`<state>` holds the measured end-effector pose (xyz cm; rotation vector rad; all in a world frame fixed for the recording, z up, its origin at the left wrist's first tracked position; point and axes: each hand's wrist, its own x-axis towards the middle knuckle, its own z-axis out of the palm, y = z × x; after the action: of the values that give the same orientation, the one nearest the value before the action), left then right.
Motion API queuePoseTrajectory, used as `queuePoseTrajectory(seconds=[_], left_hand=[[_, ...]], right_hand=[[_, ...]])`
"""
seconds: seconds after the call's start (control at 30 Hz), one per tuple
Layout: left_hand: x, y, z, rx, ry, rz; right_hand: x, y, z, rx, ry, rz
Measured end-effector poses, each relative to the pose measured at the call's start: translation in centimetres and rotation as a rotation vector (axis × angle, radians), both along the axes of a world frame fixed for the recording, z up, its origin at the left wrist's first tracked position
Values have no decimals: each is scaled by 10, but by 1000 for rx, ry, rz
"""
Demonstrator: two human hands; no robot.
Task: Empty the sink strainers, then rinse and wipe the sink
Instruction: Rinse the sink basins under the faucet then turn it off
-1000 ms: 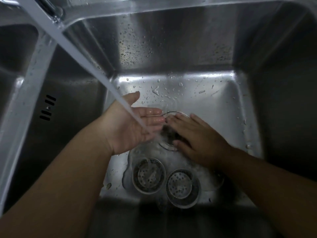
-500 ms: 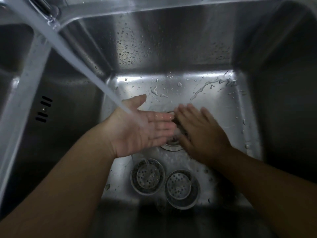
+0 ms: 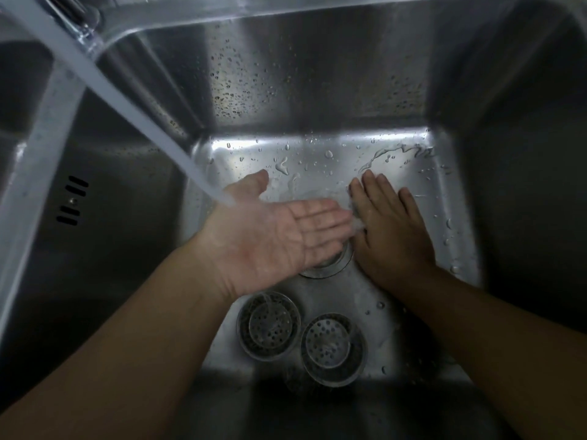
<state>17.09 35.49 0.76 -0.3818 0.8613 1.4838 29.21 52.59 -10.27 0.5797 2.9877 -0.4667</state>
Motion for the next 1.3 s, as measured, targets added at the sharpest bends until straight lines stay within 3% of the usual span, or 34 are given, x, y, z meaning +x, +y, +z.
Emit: queuePoseTrajectory(seconds=[0.33, 0.43, 0.5, 0.57, 0.63, 0.73, 0.8, 0.93, 1.0, 1.07, 1.23, 1.3], left_hand=[[-18, -16, 3, -184, 147, 22], [-17, -15, 3, -303, 263, -113], [-14, -13, 4, -303, 291, -194], [-13, -12, 5, -275, 292, -237], [-13, -13, 5, -243, 291, -251], [-14, -13, 3, -234, 296, -196], [-15, -12, 0, -273, 317, -151], [-15, -11, -3, -302, 309, -135], [-14, -11, -3, -296, 299, -134], [-12, -11, -3, -295, 313, -152], [-14, -11, -4, -327, 341, -139], [-16, -12, -5, -322, 340, -138]], right_hand=[[-2, 18, 1, 82, -35, -230], [-2, 4, 2, 73, -20, 60], [-2, -10, 1, 59, -28, 341], [-3, -16, 0, 36, -30, 474], [-4, -11, 0, 15, -7, 385], [-3, 14, 0, 75, 0, -74], [-2, 18, 0, 100, -22, -178], [1, -17, -2, 80, 34, 337], [2, -31, -5, 47, 69, 485], [0, -31, -5, 40, 48, 436], [-3, 10, -2, 108, -4, -83], [-2, 13, -2, 113, -14, -102]])
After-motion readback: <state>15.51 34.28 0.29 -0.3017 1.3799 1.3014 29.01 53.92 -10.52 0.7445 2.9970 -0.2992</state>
